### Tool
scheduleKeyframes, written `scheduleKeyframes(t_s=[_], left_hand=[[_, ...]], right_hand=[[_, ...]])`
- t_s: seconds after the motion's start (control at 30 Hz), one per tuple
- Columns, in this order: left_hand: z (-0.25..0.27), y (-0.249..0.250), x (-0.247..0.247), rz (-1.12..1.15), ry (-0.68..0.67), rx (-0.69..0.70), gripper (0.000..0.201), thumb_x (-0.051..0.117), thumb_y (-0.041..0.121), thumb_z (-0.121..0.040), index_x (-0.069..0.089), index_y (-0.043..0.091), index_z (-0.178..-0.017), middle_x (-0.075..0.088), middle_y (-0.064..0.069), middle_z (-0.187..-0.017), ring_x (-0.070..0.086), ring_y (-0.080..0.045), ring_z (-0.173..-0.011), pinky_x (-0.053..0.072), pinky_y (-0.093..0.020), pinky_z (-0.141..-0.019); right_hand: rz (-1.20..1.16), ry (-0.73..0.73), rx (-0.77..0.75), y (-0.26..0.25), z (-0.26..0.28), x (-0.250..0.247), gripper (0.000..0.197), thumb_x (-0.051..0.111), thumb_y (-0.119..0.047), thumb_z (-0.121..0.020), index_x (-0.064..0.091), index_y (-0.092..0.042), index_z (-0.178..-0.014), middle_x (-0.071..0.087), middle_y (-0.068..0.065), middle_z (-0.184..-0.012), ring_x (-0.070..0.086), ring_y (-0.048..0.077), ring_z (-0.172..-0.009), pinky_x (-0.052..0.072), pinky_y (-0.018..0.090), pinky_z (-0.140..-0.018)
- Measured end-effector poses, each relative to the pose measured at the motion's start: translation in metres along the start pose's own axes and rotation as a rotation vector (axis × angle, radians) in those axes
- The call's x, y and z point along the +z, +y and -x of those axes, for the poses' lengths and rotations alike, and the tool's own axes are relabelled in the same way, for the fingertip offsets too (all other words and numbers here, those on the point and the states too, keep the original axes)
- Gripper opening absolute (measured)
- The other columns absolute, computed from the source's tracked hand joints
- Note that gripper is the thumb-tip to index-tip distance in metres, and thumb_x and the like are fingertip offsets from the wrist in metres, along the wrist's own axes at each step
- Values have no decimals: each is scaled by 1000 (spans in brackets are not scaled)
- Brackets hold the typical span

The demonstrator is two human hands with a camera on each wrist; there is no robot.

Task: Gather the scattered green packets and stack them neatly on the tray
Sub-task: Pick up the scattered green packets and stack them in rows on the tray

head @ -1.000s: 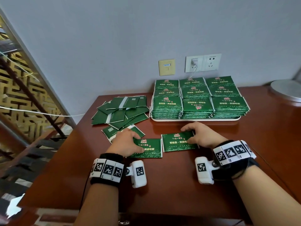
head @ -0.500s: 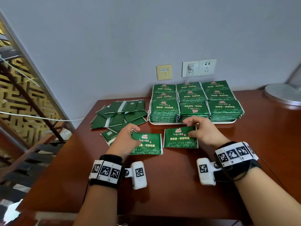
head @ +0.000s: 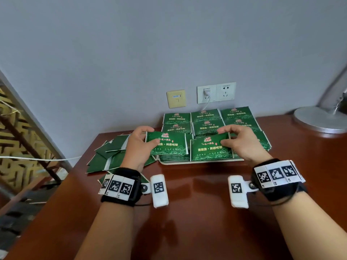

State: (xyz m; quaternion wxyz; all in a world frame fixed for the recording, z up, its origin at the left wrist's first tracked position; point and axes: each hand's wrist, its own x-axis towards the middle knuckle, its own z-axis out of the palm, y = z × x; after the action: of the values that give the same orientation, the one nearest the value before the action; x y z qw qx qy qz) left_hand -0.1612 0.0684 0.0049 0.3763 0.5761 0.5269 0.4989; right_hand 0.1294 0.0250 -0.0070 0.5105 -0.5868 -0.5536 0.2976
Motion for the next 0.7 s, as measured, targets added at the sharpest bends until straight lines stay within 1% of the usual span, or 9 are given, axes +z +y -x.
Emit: scheduleKeyframes(t_s=[0.07, 0.17, 0.3, 0.37, 0.43, 0.5, 0.57, 0.63, 0.7], left_hand=[[-18, 3, 10, 5, 28, 24, 26, 72, -1, -83, 66, 18, -101, 68, -2, -105, 65, -9, -94, 47, -13, -77], [-47, 0, 26, -34, 52, 22, 19, 73, 6, -84, 69, 22, -93, 66, 2, -115, 56, -15, -116, 40, -27, -97], [-77, -9, 45, -68, 65, 15, 15, 72, 6, -85, 71, 19, -94, 67, 0, -111, 57, -18, -113, 41, -30, -95], [-88, -13, 52, -94, 49, 10, 15, 71, 6, -87, 71, 18, -95, 65, 1, -112, 55, -16, -113, 37, -27, -93], [-98, -19, 57, -123, 29, 0, 14, 70, 7, -88, 71, 17, -98, 64, 4, -111, 54, -15, -114, 36, -26, -93], [-106, -21, 60, -175, 18, 7, 15, 70, 9, -88, 70, 18, -100, 62, 5, -113, 53, -13, -114, 36, -25, -93], [-113, -23, 63, -233, 5, 15, 19, 72, 12, -87, 69, 18, -105, 61, 6, -114, 55, -10, -107, 38, -20, -89], [-117, -24, 63, -280, -31, 11, 27, 75, 14, -85, 66, 19, -109, 59, 12, -105, 57, 0, -89, 42, -10, -72], [-121, -25, 63, -308, -80, -14, 37, 78, 15, -81, 63, 21, -115, 59, 13, -102, 61, -2, -83, 51, -15, -70]], right_hand=[[-9, 5, 25, 1, -14, -5, 33, 69, 11, -78, 71, -11, -103, 69, 6, -106, 58, 25, -68, 52, 32, -63], [16, -11, 43, 0, -34, -9, 32, 68, 12, -79, 71, -9, -104, 68, 7, -105, 60, 7, -58, 47, 16, -52], [38, -28, 94, 4, -57, -15, 31, 66, 12, -82, 69, -5, -107, 67, 10, -99, 47, -4, -34, 35, 7, -38], [75, -45, 118, 8, -66, -15, 31, 67, 10, -81, 71, -9, -105, 69, 12, -98, 50, -2, -37, 40, 10, -42], [110, -50, 132, 13, -72, -14, 31, 70, 8, -80, 73, -16, -100, 71, 11, -97, 65, 12, -57, 55, 25, -59], [149, -50, 146, 18, -78, -13, 33, 71, 7, -78, 73, -20, -97, 72, 7, -93, 69, 26, -73, 58, 37, -76], [195, -51, 138, 20, -82, -13, 35, 72, 6, -76, 73, -21, -98, 70, -1, -87, 67, 19, -73, 56, 34, -78], [257, -60, 117, 20, -84, -11, 36, 73, 4, -75, 73, -22, -100, 64, -12, -80, 57, 3, -68, 48, 26, -74], [331, -70, 98, 19, -83, -7, 36, 73, 3, -75, 72, -21, -102, 57, -19, -75, 49, -5, -64, 40, 16, -67]])
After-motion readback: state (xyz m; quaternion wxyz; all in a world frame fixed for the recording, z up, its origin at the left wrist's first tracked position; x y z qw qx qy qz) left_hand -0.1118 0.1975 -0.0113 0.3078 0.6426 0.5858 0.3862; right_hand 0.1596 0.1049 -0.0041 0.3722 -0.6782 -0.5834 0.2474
